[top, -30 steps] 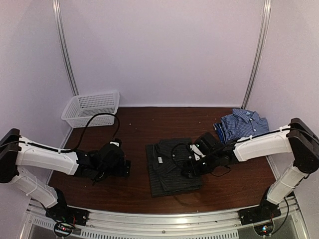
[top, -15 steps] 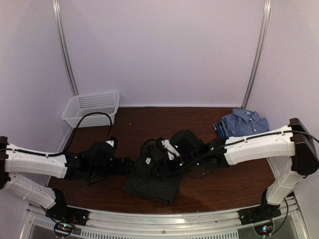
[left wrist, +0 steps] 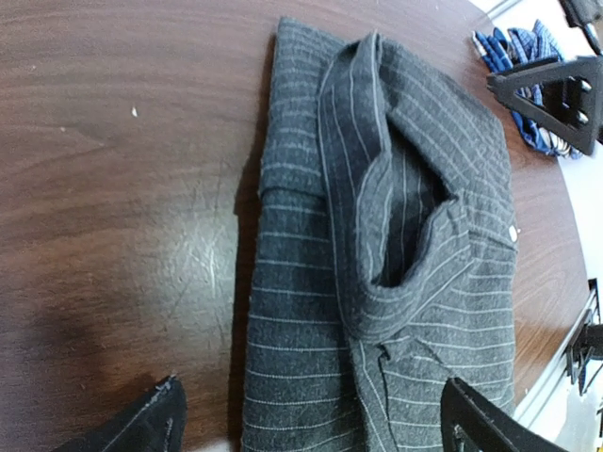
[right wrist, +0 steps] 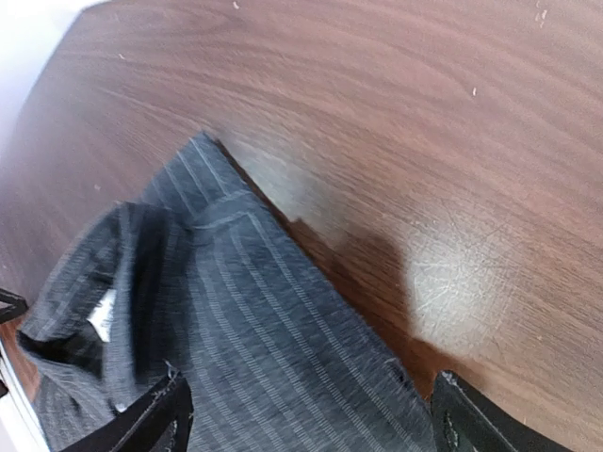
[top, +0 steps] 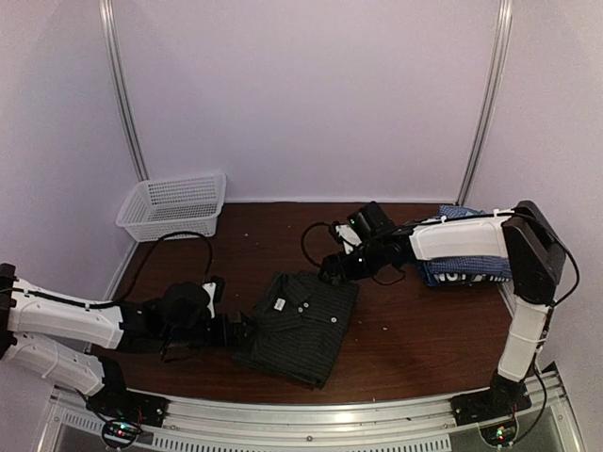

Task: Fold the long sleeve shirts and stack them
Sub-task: Rotate the square-folded shirt at the center of the board.

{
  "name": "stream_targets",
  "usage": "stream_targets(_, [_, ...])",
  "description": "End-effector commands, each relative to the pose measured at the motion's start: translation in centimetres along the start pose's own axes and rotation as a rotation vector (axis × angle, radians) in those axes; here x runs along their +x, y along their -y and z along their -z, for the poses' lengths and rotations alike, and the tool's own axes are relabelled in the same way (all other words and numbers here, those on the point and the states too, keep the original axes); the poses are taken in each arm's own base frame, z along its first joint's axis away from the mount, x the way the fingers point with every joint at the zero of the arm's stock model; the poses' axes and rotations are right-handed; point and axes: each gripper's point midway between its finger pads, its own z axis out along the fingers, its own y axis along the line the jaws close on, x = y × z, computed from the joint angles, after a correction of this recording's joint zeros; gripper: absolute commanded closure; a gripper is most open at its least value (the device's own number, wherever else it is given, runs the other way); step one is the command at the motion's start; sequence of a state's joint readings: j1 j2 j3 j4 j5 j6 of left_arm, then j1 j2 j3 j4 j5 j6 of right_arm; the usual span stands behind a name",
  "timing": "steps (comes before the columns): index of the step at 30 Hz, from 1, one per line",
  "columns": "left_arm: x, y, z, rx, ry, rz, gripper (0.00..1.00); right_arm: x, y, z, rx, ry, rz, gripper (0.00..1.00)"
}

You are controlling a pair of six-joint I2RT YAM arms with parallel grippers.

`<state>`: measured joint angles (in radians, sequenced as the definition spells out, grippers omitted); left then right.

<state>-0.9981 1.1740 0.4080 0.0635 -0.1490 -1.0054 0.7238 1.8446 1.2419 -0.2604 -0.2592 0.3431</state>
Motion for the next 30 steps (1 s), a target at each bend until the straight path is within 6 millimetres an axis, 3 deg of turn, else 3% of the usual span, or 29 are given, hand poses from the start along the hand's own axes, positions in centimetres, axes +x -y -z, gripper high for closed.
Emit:
stream_targets(1, [0.2,1.8,-0.3,0.068,-0.032,-0.012,0.08,0.8,0.5,-1.9,-0.101,-0.071,0.03,0.12])
stream_targets(7, [0.9,1.6,-1.3,0.045,-0.07,-0.056,0.19,3.4,0.2,-3.3,-0.22,-0.13,-0.005,0.2])
stream_targets(15, [1.1,0.4,-4.1,-0.089,-0.125,-0.183,0.43,7.4,0.7,-0.8,-0.23,-0.112,-0.091,0.33])
stream_targets(18, [0.9,-0.6,-5.1,-0.154,-0.151,-0.223,0.49,9.8,0.8,0.4,-0.219,-0.121,-0.123,0.34])
stream_targets(23, [-0.6,-2.5,-6.4,-0.239,-0.153,-0.264,0.53,13.2,-1.6,1.7,-0.237,-0.118,-0.119,0.35])
stream_targets(27, [-2.5,-4.1,-7.4,-0.302,-0.152,-0.299,0.55,15.5,-5.2,2.0,-0.277,-0.147,-0.072,0.33])
stream_targets(30, [-4.6,-5.4,-7.7,-0.367,-0.135,-0.323,0.54,15.8,-5.4,2.3,-0.235,-0.144,-0.068,0.29])
